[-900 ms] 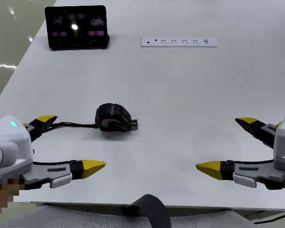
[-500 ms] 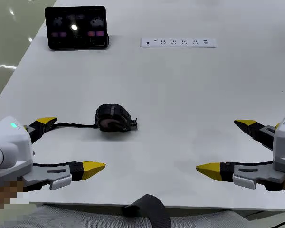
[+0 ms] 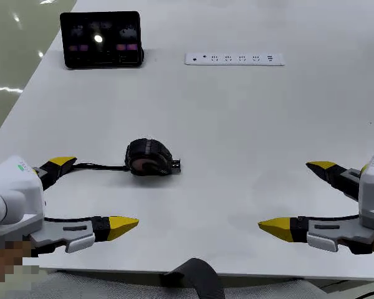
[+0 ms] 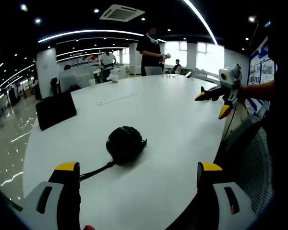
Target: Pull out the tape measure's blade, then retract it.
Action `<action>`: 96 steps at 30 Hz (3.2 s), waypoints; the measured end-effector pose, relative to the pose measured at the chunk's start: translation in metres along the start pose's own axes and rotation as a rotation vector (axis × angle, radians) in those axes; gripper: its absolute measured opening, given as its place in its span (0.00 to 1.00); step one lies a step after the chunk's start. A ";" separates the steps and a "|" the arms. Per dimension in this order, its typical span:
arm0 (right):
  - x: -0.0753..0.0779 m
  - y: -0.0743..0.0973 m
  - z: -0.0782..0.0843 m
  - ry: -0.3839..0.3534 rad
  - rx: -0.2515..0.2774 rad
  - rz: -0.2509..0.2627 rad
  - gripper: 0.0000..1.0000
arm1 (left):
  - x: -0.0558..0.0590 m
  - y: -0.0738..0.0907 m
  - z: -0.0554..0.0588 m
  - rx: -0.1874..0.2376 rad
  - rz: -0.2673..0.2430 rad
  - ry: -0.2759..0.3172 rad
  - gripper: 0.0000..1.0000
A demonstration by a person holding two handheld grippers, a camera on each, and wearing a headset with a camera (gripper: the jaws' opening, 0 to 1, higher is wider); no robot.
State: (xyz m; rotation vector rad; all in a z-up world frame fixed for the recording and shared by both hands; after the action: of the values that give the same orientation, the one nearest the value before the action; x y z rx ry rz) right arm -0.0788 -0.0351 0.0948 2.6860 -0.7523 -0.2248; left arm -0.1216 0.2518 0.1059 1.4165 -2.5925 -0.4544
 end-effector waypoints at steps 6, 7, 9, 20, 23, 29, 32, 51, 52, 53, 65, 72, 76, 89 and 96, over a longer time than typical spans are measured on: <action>-0.001 0.000 0.000 -0.005 0.000 -0.004 0.93 | 0.000 -0.001 0.000 -0.001 0.003 -0.002 0.99; -0.001 0.000 0.000 -0.004 -0.001 -0.003 0.93 | 0.000 -0.001 0.000 -0.001 0.004 -0.002 0.99; -0.002 0.000 0.001 -0.005 -0.006 -0.008 0.91 | 0.000 -0.001 0.001 -0.003 0.004 -0.002 0.99; 0.000 -0.006 0.001 0.014 -0.018 -0.035 0.88 | -0.001 -0.005 0.002 -0.004 0.009 -0.005 0.99; 0.000 -0.008 0.001 0.024 -0.024 -0.046 0.87 | -0.002 -0.007 0.002 -0.006 0.011 -0.008 0.99; 0.001 -0.012 0.001 0.045 -0.028 -0.063 0.84 | -0.002 -0.011 0.003 -0.014 0.030 -0.019 0.99; 0.002 -0.015 0.000 0.053 -0.029 -0.072 0.83 | -0.003 -0.014 0.003 -0.017 0.039 -0.022 0.99; 0.010 -0.041 -0.002 0.152 -0.069 -0.162 0.66 | -0.013 -0.033 0.004 -0.051 0.091 -0.061 0.96; 0.011 -0.044 -0.002 0.156 -0.072 -0.168 0.65 | -0.014 -0.034 0.004 -0.055 0.094 -0.064 0.96; 0.011 -0.045 -0.002 0.158 -0.074 -0.174 0.64 | -0.015 -0.035 0.004 -0.058 0.098 -0.067 0.95; 0.010 -0.064 0.002 0.219 -0.129 -0.265 0.55 | -0.025 -0.047 0.007 -0.097 0.152 -0.105 0.86; 0.012 -0.077 -0.001 0.249 -0.134 -0.302 0.51 | -0.030 -0.056 0.009 -0.120 0.191 -0.127 0.81; 0.012 -0.084 -0.001 0.261 -0.137 -0.323 0.50 | -0.032 -0.060 0.011 -0.131 0.213 -0.129 0.76; 0.008 -0.112 -0.007 0.315 -0.131 -0.400 0.42 | -0.041 -0.077 0.016 -0.166 0.276 -0.162 0.64; 0.003 -0.129 -0.009 0.333 -0.131 -0.444 0.41 | -0.042 -0.085 0.014 -0.188 0.321 -0.192 0.58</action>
State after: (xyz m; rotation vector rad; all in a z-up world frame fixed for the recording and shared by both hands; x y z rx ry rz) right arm -0.0136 0.0692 0.0562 2.6324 -0.0383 0.0678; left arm -0.0352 0.2468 0.0651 0.9166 -2.7674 -0.7928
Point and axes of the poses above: the centre of the closed fingertips' face, and the gripper's own axes: y roughly backward along the fingers, x roughly to its right, z roughly out of its underside, the point moved 2 cm from there along y, roughly backward along the fingers, and after that the axes turned 11 degrees about x, right-handed, at the moved point
